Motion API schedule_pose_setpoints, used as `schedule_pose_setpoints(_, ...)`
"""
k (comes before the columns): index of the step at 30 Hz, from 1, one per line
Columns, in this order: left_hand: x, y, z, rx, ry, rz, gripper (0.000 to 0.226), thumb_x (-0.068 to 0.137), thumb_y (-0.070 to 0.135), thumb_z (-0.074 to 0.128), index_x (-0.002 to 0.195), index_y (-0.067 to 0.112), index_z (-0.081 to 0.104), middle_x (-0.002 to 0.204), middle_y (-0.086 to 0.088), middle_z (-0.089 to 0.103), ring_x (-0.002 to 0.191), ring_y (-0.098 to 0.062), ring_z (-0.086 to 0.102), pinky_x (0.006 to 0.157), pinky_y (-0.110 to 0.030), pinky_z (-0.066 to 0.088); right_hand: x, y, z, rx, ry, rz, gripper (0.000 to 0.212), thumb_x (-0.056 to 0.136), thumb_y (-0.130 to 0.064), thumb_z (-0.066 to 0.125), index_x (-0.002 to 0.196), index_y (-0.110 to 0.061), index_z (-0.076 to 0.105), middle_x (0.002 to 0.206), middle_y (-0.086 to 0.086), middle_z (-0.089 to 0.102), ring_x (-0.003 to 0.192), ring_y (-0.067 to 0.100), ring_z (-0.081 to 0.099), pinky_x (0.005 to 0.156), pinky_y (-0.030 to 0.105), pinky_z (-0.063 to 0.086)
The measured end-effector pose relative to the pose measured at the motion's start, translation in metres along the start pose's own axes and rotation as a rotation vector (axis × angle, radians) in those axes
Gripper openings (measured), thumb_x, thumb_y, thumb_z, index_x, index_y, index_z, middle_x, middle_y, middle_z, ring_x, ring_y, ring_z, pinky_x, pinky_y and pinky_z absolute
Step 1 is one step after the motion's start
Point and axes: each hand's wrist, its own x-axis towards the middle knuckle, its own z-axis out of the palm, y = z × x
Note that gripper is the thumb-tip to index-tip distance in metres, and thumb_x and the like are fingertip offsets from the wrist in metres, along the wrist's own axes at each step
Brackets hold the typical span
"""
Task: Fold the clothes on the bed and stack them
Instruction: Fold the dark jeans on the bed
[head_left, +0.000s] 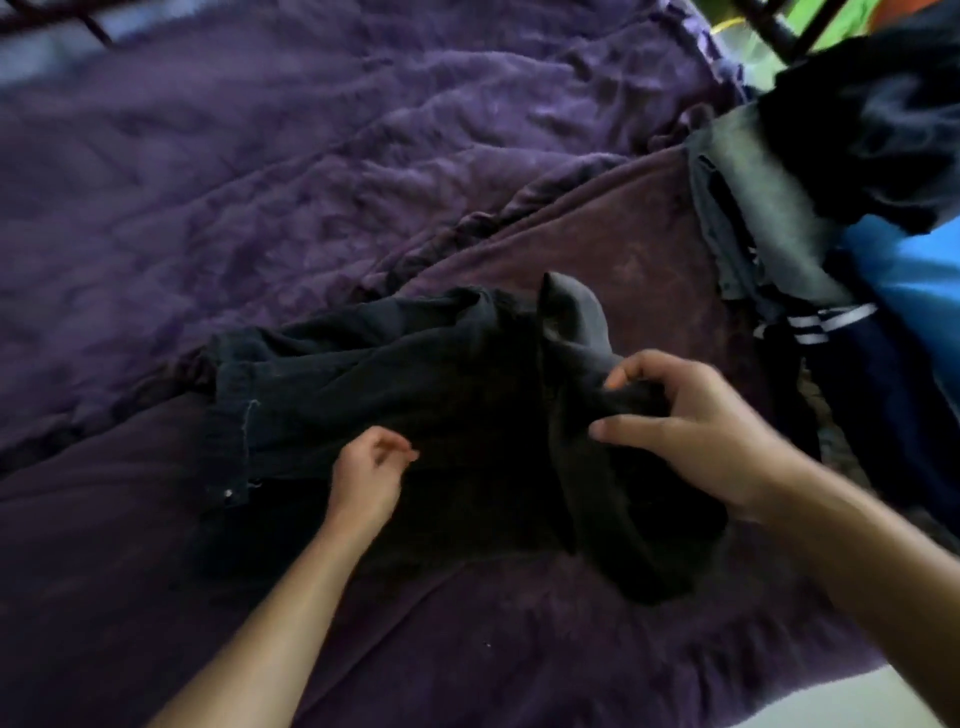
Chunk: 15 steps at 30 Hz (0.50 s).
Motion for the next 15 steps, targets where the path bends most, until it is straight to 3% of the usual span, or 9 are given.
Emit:
schedule_pose_setpoints(4, -0.02, -0.042, -0.084, -0.143, 0.311, -0.094, 0.026, 0.09, -0.007, 0.043, 0.082, 0.011, 0.06, 0.086, -0.017, 0.068, 0.075, -0.022, 0.064, 0.072, -0.036, 0.049, 0.023, -0.032, 0.117, -0.231, -0.171, -0.132, 0.031, 0.071, -0.029, 0.082, 0.094, -0.029, 0.06, 0.081, -0.01, 0.063, 0.074, 0.005, 0.061, 0.067, 0.023, 0.05)
schedule_pose_setpoints(7, -0.037, -0.079, -0.121, -0.194, 0.491, -0.172, 0.024, 0.091, -0.004, 0.042, 0.085, 0.012, 0.058, 0.093, -0.024, 0.066, 0.073, -0.021, 0.061, 0.067, -0.034, 0.048, 0.046, -0.029, 0.2, -0.287, -0.429, -0.082, 0.051, 0.079, -0.03, 0.076, 0.125, -0.026, 0.054, 0.107, 0.0, 0.066, 0.094, 0.018, 0.065, 0.083, 0.032, 0.054)
schedule_pose_setpoints(9, -0.05, -0.099, -0.13, -0.143, 0.574, -0.194, 0.018, 0.09, 0.005, 0.048, 0.086, 0.018, 0.06, 0.094, -0.019, 0.067, 0.08, -0.027, 0.063, 0.075, -0.04, 0.05, 0.053, -0.019, 0.234, -0.311, -0.561, -0.054, 0.06, 0.085, -0.026, 0.071, 0.139, -0.022, 0.045, 0.119, 0.002, 0.063, 0.106, 0.021, 0.062, 0.093, 0.037, 0.051)
schedule_pose_setpoints(10, -0.058, -0.103, -0.128, -0.051, 0.614, -0.167, 0.014, 0.089, 0.009, 0.051, 0.089, 0.018, 0.062, 0.094, -0.014, 0.067, 0.085, -0.029, 0.062, 0.079, -0.041, 0.049, 0.052, -0.014, 0.24, -0.317, -0.539, -0.106, 0.056, 0.087, -0.023, 0.066, 0.139, -0.021, 0.046, 0.118, 0.001, 0.064, 0.105, 0.02, 0.062, 0.093, 0.038, 0.05)
schedule_pose_setpoints(12, -0.071, -0.102, -0.111, 0.163, 0.658, 0.006, 0.015, 0.089, 0.011, 0.053, 0.099, 0.011, 0.065, 0.1, -0.011, 0.063, 0.093, -0.03, 0.059, 0.084, -0.039, 0.045, 0.052, 0.002, 0.23, -0.404, -0.281, -0.332, 0.045, 0.088, -0.022, 0.059, 0.132, -0.022, 0.054, 0.116, 0.0, 0.066, 0.106, 0.02, 0.061, 0.09, 0.04, 0.05)
schedule_pose_setpoints(14, -0.078, -0.092, -0.082, 0.304, 0.579, 0.182, 0.029, 0.09, 0.022, 0.051, 0.113, 0.01, 0.064, 0.115, -0.013, 0.057, 0.107, -0.03, 0.054, 0.091, -0.04, 0.042, 0.061, 0.024, 0.201, -0.712, -0.05, -0.512, 0.048, 0.089, -0.031, 0.056, 0.137, -0.028, 0.049, 0.137, 0.001, 0.053, 0.129, 0.023, 0.046, 0.099, 0.044, 0.043)
schedule_pose_setpoints(15, -0.079, -0.087, -0.067, 0.347, 0.499, 0.18, 0.037, 0.091, 0.031, 0.05, 0.123, 0.015, 0.06, 0.128, -0.012, 0.052, 0.118, -0.029, 0.048, 0.095, -0.042, 0.042, 0.068, 0.036, 0.183, -0.886, -0.038, -0.503, 0.054, 0.09, -0.039, 0.055, 0.142, -0.031, 0.042, 0.15, 0.002, 0.039, 0.14, 0.024, 0.03, 0.105, 0.048, 0.035)
